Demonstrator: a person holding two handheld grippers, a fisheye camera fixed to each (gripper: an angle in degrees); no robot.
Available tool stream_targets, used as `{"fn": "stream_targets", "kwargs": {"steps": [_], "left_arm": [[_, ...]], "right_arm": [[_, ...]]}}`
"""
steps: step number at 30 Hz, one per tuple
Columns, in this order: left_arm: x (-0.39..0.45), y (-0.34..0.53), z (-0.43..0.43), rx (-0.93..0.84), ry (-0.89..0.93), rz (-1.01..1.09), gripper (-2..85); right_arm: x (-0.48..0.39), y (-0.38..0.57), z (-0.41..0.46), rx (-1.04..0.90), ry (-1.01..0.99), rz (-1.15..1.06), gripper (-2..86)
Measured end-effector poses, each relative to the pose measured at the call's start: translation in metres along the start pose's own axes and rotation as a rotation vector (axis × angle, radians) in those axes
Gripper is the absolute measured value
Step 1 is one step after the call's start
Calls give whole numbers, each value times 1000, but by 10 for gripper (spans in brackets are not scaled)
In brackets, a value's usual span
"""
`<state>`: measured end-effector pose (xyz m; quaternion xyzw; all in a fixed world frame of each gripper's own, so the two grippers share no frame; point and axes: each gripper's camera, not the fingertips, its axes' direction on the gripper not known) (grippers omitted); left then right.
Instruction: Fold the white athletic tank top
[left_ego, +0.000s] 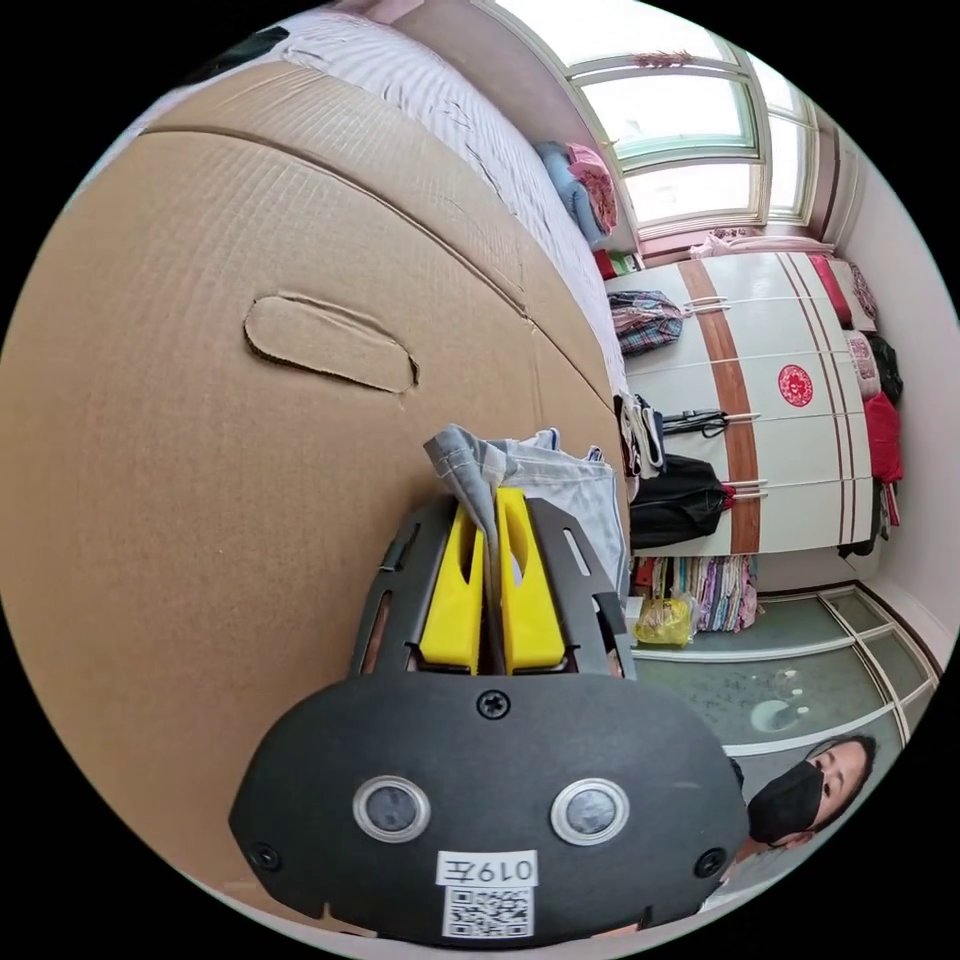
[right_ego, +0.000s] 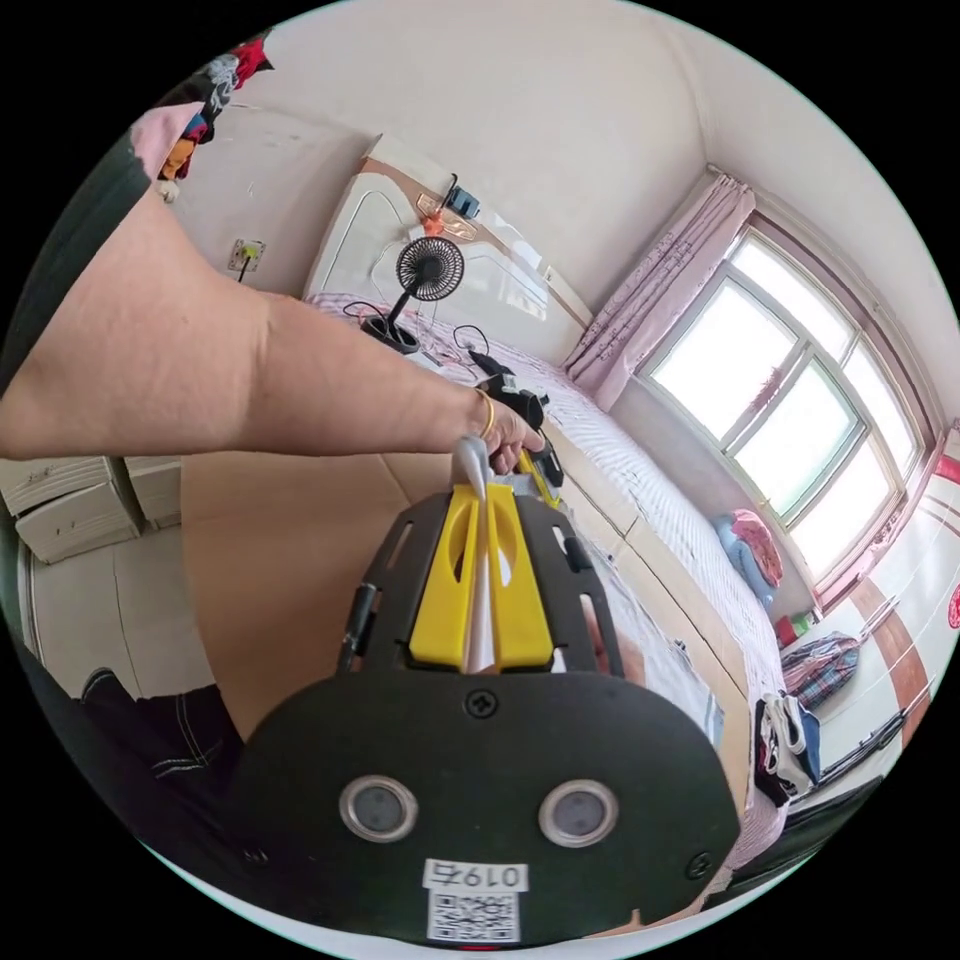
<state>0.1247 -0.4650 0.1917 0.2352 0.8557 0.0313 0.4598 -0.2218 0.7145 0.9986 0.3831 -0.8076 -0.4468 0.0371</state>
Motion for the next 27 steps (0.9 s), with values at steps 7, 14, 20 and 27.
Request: {"fn": "stream_targets", "kwargs": {"steps": [7, 14, 20, 27], "left_arm": [[63, -25, 40, 7, -69, 35, 46], [154, -52, 98, 4, -130, 85, 45], [257, -72, 177, -32, -171, 168, 43], [364, -104, 306, -127, -212, 228, 42]], "right_arm": [[61, 37, -39, 28, -76, 160, -10], [140, 95, -104, 109, -88, 344, -10], [217, 167, -174, 193, -27, 519, -10], [301, 256, -240, 213, 78, 747, -9]]}}
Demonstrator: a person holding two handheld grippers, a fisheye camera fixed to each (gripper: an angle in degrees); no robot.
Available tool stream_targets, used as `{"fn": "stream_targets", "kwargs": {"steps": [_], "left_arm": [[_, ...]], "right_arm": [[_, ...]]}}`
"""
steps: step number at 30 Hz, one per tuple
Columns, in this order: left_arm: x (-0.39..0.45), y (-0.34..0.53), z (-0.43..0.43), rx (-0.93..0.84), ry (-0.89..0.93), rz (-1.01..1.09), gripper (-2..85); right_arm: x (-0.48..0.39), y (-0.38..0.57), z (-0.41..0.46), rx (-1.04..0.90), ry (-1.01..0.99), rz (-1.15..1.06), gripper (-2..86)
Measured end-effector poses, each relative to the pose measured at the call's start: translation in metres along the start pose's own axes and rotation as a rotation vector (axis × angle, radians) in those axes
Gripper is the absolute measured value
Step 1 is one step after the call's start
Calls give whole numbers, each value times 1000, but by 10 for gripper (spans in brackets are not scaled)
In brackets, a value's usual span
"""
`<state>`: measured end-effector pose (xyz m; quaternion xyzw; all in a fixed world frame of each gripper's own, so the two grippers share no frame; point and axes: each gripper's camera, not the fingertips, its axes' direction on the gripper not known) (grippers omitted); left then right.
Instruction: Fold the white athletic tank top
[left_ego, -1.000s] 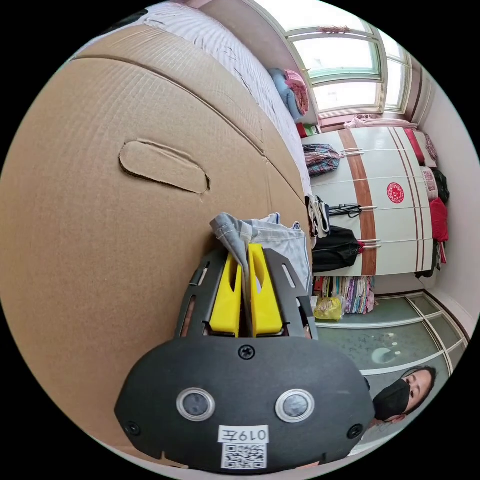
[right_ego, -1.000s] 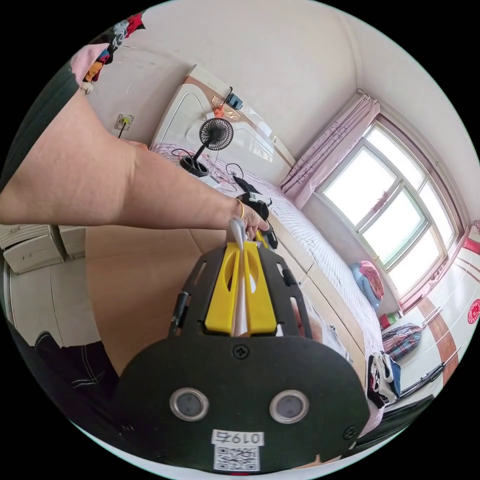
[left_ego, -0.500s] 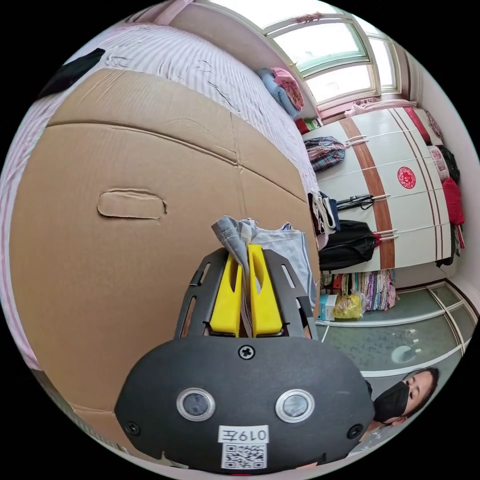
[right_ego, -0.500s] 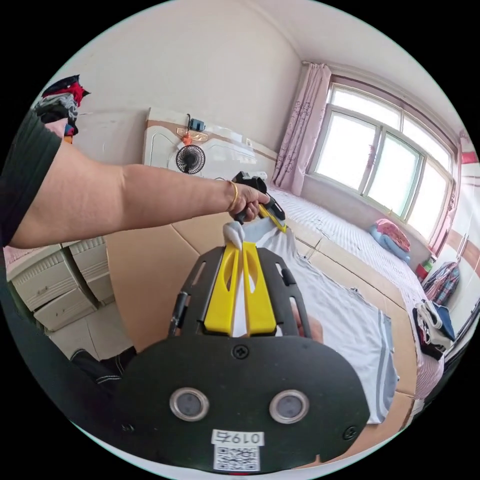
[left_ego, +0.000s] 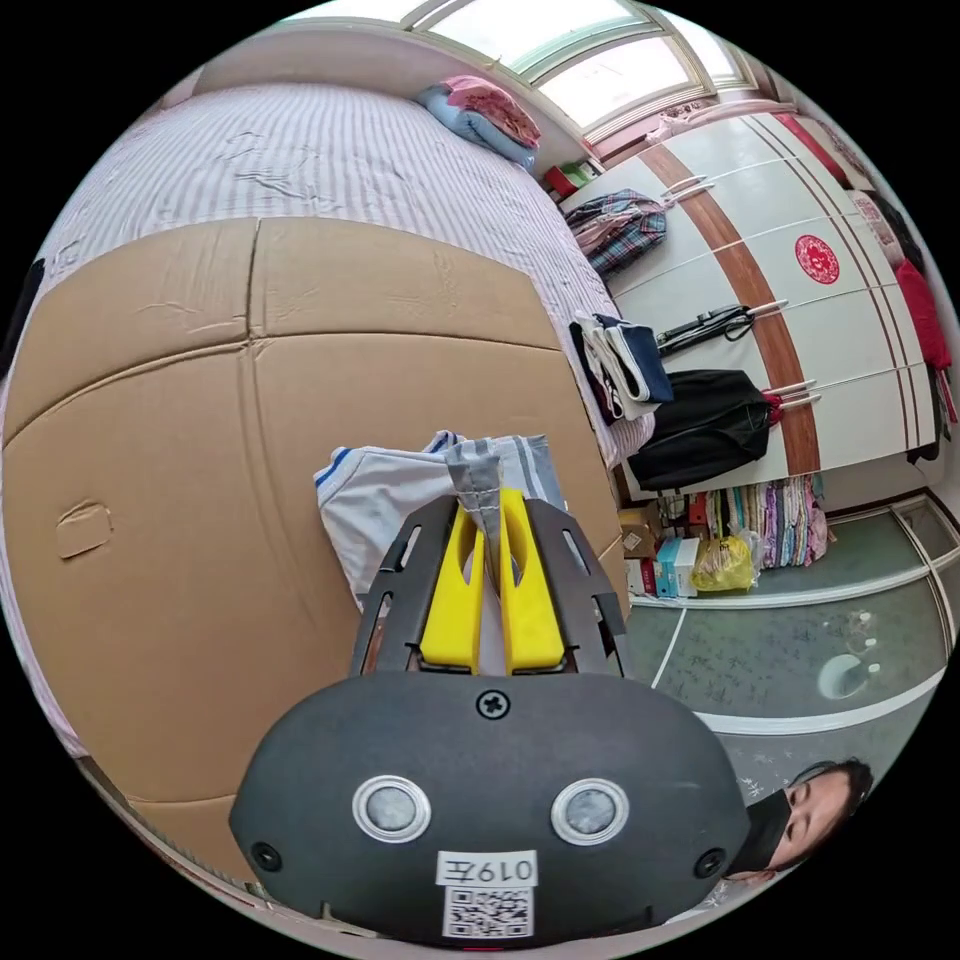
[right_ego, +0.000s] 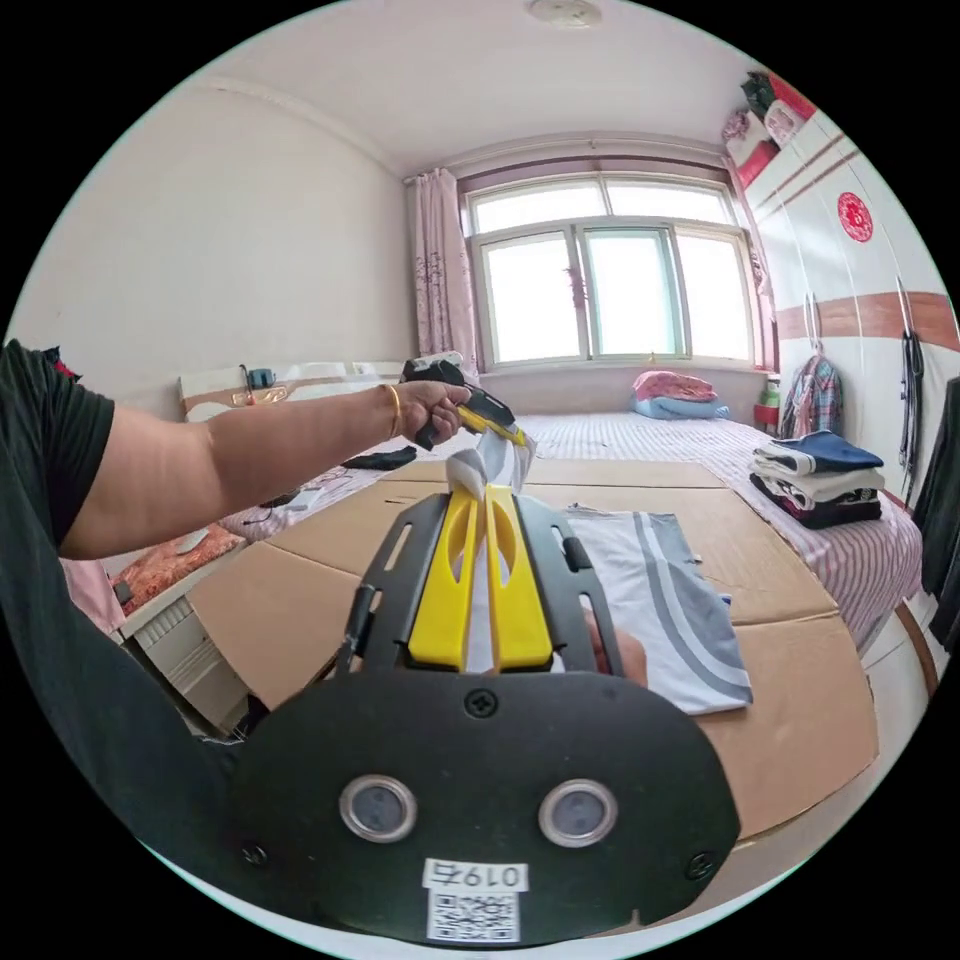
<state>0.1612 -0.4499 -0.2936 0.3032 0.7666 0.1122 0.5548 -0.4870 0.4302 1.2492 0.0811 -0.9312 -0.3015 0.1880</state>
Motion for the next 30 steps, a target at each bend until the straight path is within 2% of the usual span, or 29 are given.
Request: {"fn": "stream_targets", "kwargs": {"steps": [8, 14, 18, 23, 30], "left_arm": [[116, -83, 159, -168, -107, 25, 40], [147, -119, 246, -249, -126, 0, 41], [158, -134, 272, -267, -121, -14, 42], [181, -154, 304, -307, -146, 7, 42], [209, -177, 347, -362, -206, 20, 42]], "right_arm": [[160, 20, -46, -65, 64, 386, -5], [253, 35, -62, -101, 21, 654, -3], [283, 25, -77, -104, 35, 688, -1], [344, 27, -86, -185, 11, 886, 1], [384, 23, -108, -181, -1, 987, 2]]}}
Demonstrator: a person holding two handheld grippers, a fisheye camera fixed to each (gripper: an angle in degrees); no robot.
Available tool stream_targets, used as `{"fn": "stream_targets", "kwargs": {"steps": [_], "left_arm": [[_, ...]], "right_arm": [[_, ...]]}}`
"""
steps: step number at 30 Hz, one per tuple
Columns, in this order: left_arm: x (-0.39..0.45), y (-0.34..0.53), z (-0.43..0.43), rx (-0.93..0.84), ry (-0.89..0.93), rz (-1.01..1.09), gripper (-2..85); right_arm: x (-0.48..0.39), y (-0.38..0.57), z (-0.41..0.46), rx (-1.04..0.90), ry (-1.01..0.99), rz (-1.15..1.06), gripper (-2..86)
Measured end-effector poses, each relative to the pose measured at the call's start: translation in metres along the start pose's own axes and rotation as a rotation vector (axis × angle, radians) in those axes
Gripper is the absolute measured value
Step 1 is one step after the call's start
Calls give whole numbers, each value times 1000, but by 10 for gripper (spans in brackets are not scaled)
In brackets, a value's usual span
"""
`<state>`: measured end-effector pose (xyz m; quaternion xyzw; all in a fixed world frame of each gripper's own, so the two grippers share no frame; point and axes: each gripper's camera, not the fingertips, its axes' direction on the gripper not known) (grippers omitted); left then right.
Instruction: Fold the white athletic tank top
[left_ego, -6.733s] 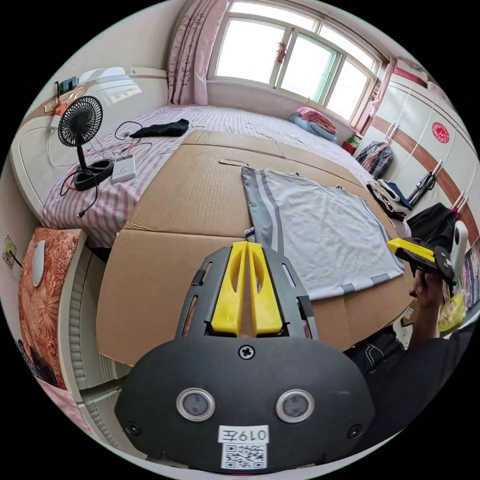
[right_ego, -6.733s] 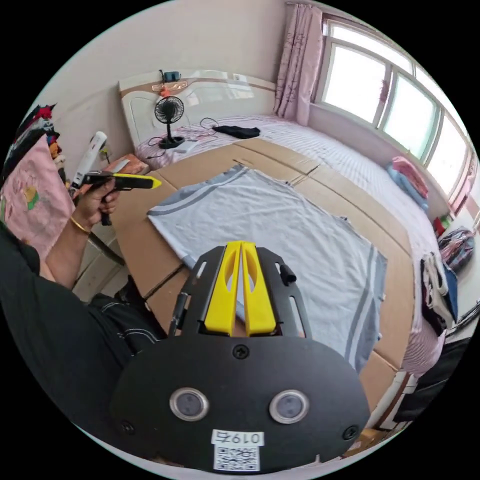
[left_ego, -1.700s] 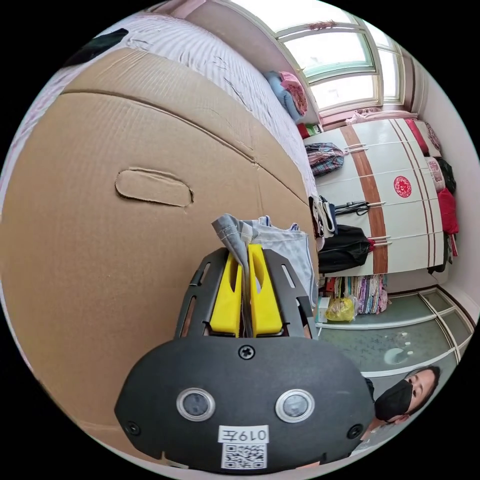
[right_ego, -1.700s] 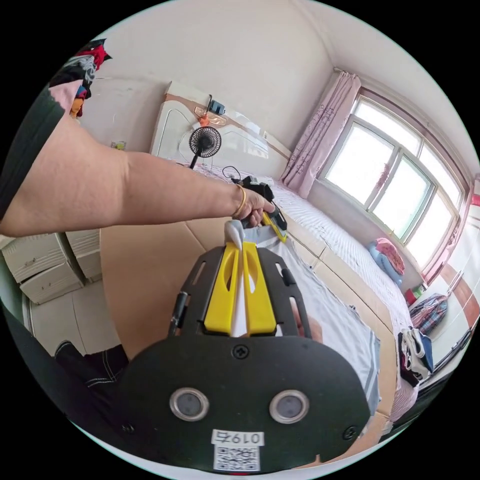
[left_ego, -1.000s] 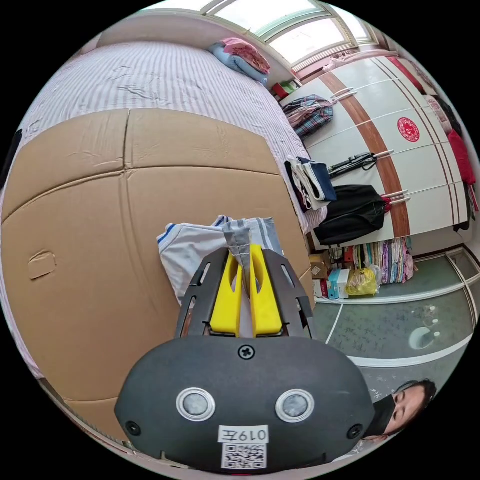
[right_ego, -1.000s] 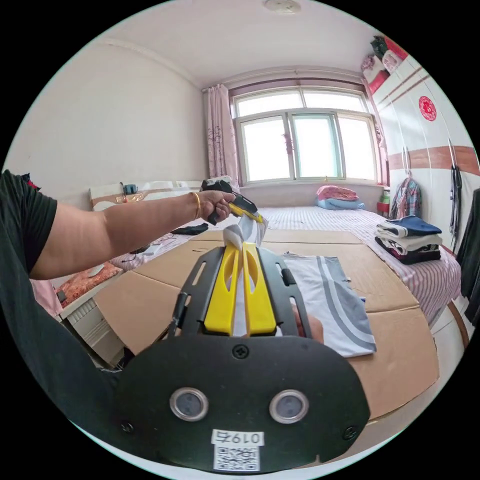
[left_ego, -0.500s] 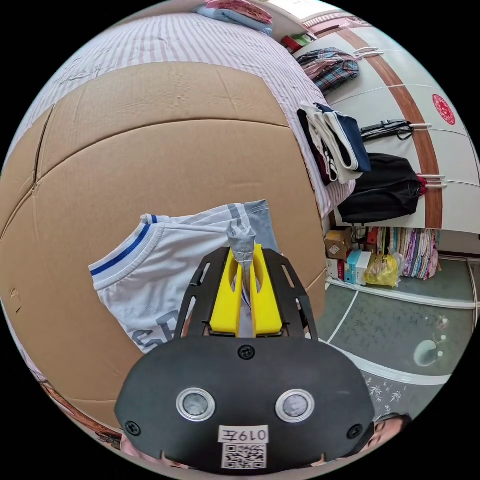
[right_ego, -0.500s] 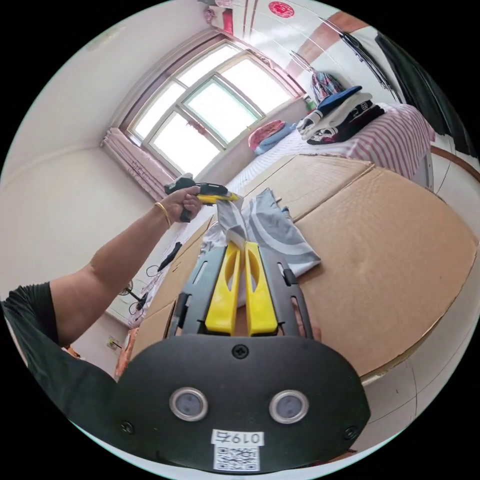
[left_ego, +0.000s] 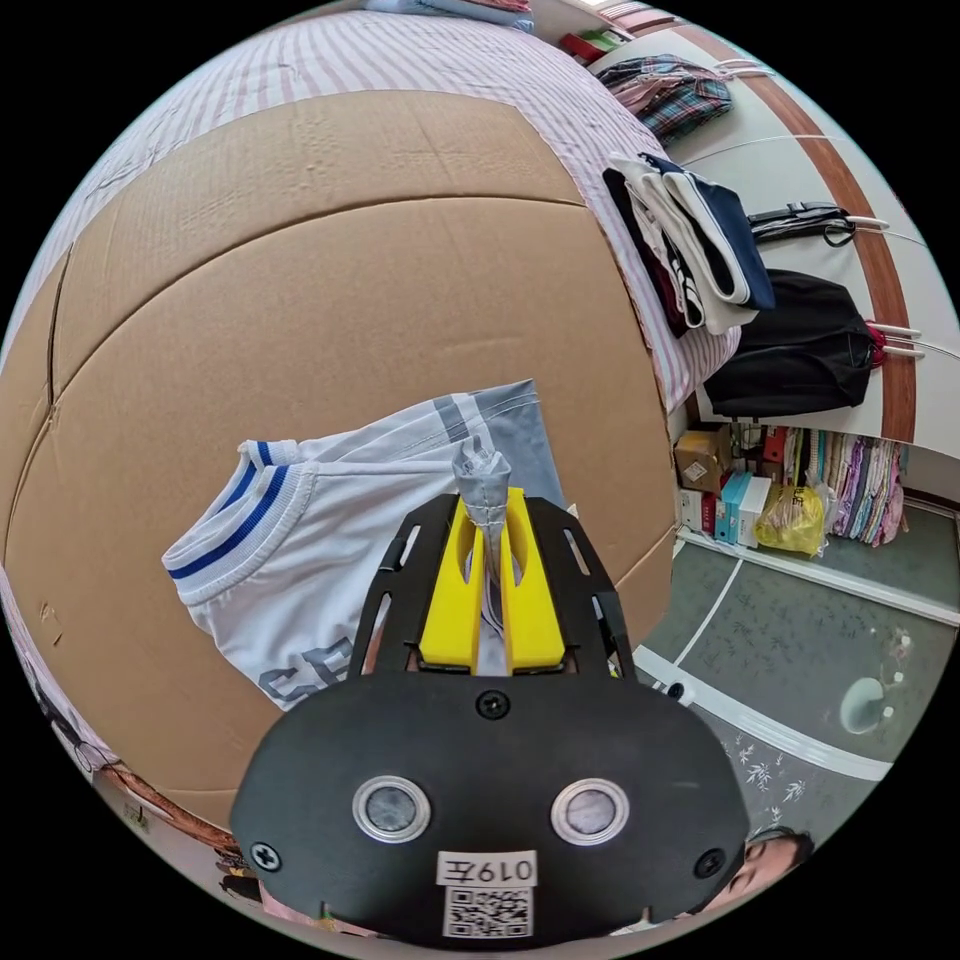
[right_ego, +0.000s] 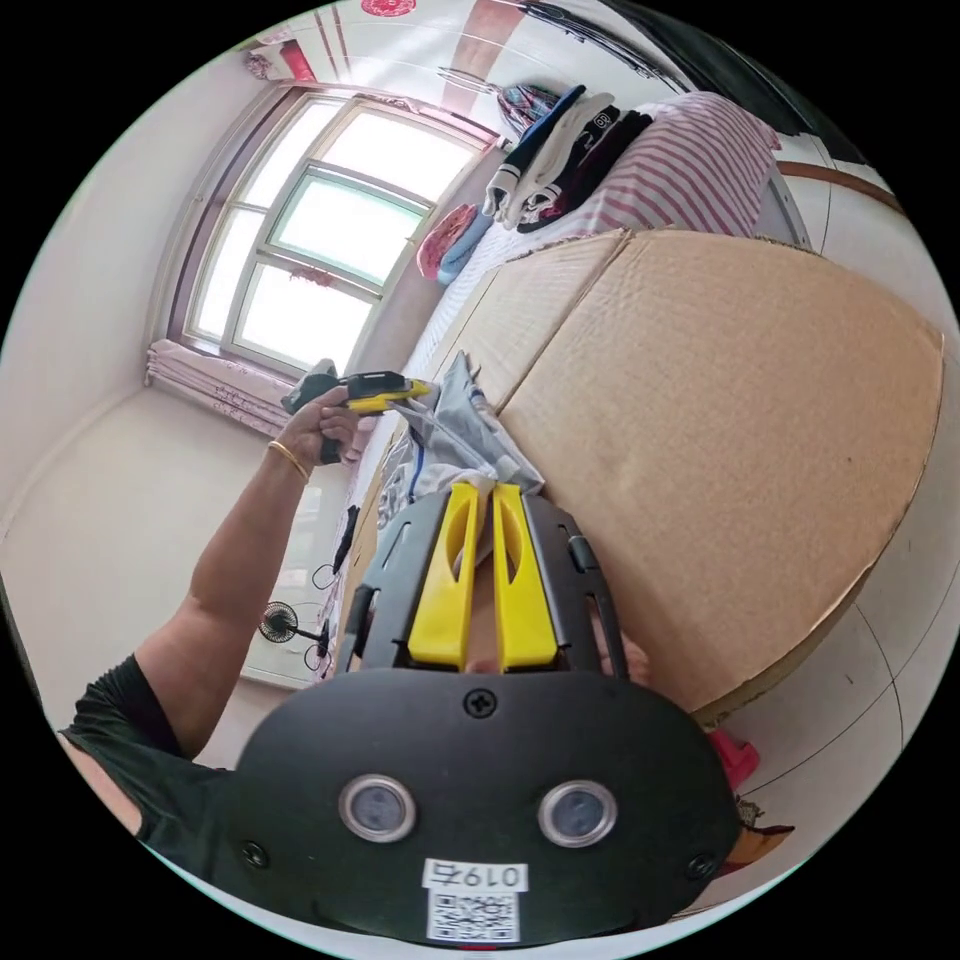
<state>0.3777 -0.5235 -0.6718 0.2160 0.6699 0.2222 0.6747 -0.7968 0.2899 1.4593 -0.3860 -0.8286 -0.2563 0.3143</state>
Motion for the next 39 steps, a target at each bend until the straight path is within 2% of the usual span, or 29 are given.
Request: {"fn": "stream_targets", "kwargs": {"steps": [4, 16, 23, 27, 29, 32, 39], "left_arm": [[17, -15, 7, -26, -15, 18, 41], [43, -28, -12, -40, -69, 92, 39], [63, -44, 7, -82, -149, 81, 45], [56, -48, 17, -88, -67, 68, 60], [48, -49, 20, -94, 64, 64, 90], [38, -48, 19, -85, 161, 47, 115], [22, -42, 12, -58, 142, -16, 121]], "right_arm": [[10, -18, -13, 3, -57, 61, -3], [-34, -49, -53, 63, -44, -113, -6], [-23, -74, -43, 27, 14, -10, -5], [-28, -81, -46, 29, 27, -9, -3], [-27, -87, -46, 22, 7, 6, -1], [-28, -96, -44, 11, -10, 21, 1], [-42, -113, -42, -7, -15, 41, 2]]}}
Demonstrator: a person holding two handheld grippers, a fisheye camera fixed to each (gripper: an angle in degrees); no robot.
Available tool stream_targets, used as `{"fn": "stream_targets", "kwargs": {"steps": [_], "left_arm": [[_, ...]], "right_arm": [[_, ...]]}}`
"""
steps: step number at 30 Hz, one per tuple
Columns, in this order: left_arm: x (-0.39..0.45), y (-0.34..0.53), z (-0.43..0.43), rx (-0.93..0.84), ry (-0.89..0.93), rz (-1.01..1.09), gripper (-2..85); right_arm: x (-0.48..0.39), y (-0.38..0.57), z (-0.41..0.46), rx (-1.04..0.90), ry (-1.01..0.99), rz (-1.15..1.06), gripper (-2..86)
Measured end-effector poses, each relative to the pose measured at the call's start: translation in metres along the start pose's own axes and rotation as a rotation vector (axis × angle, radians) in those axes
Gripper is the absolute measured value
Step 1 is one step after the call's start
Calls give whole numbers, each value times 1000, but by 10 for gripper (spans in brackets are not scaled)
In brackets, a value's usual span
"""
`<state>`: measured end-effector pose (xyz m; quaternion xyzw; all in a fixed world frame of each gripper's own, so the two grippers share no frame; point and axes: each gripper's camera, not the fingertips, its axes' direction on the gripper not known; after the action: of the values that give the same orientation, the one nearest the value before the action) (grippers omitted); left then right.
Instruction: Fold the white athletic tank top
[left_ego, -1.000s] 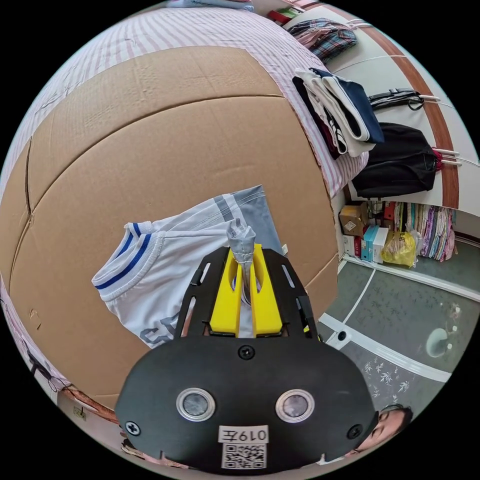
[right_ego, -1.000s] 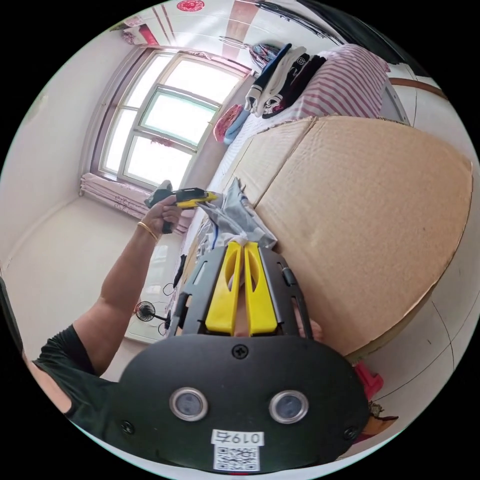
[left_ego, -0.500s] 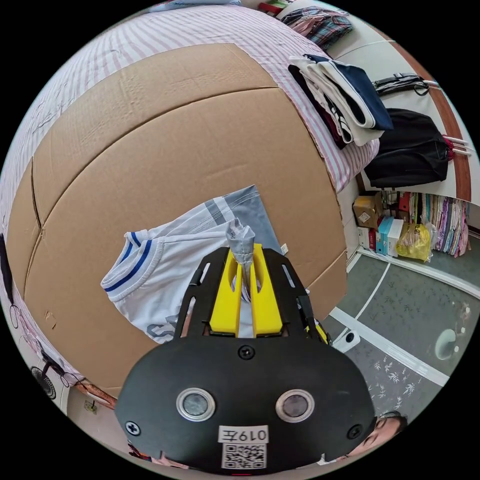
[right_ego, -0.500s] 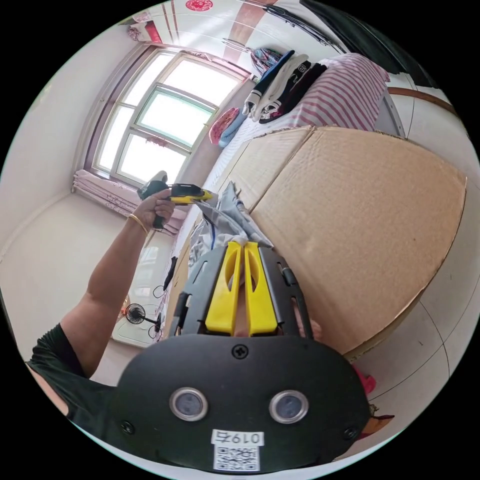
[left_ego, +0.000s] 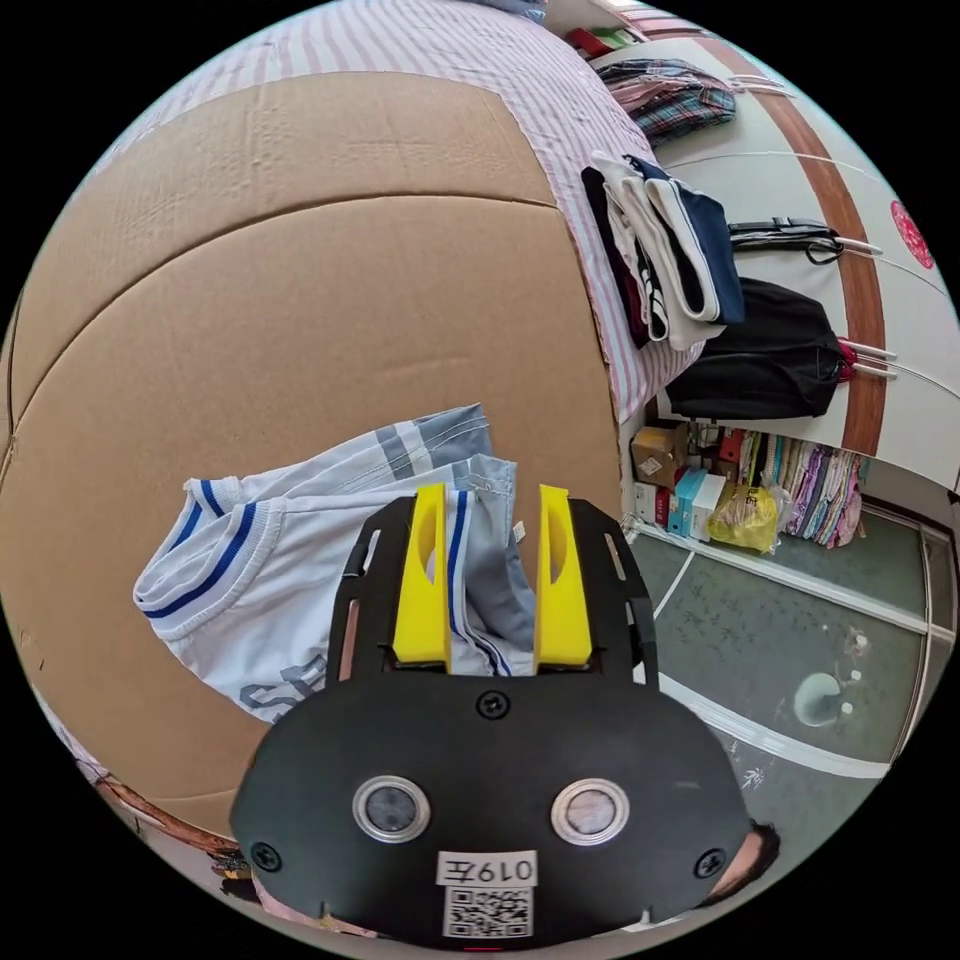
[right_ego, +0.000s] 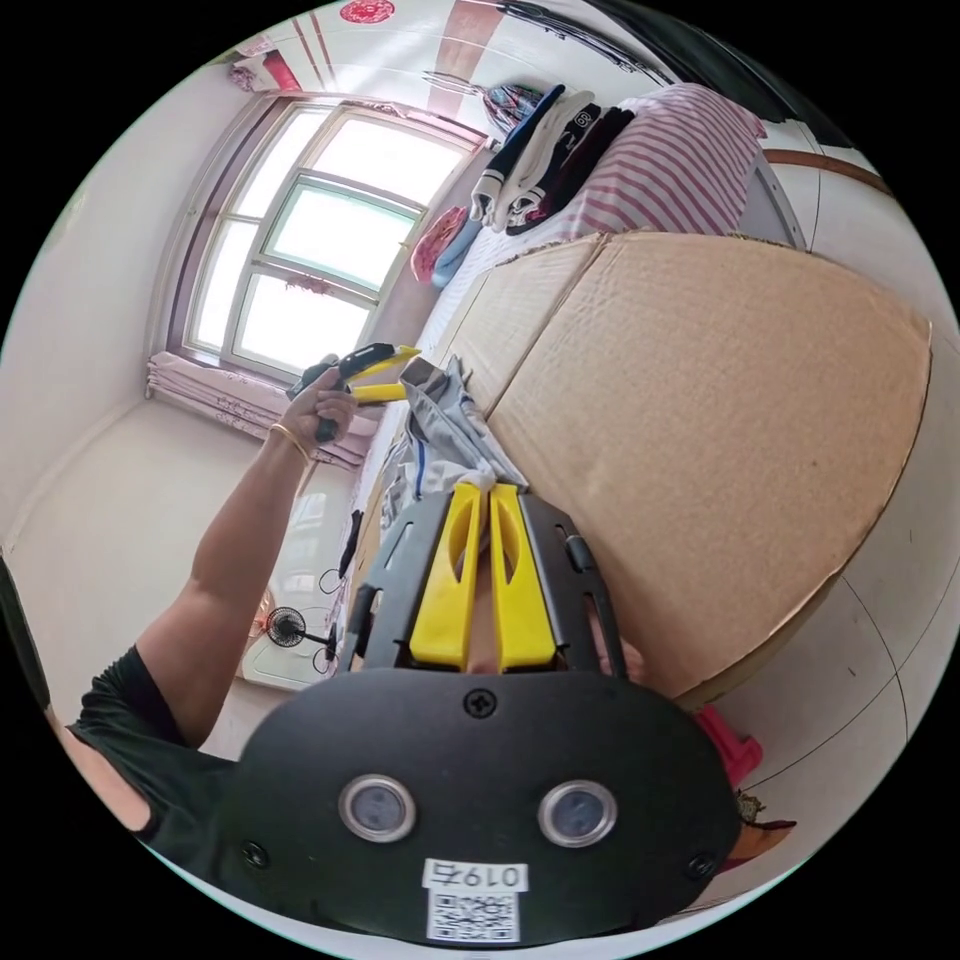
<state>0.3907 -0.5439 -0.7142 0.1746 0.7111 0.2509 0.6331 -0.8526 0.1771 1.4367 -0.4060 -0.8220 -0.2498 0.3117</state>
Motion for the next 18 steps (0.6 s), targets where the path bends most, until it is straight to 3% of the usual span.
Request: {"fn": "stream_targets", "kwargs": {"steps": [6, 12, 15, 18], "left_arm": [[2, 25, -18, 17, -22, 55, 103], [-21, 99, -60, 211, 13, 249, 51], [-37, 168, -75, 375, -71, 422, 49], [-57, 226, -71, 467, -212, 552, 65]], "right_arm": [[-18, -15, -1, -34, 7, -45, 7], [-38, -30, -18, -56, 103, -161, 13], [-76, -61, -18, -86, 107, -376, 29], [-131, -121, 10, -191, -15, -567, 56]]}}
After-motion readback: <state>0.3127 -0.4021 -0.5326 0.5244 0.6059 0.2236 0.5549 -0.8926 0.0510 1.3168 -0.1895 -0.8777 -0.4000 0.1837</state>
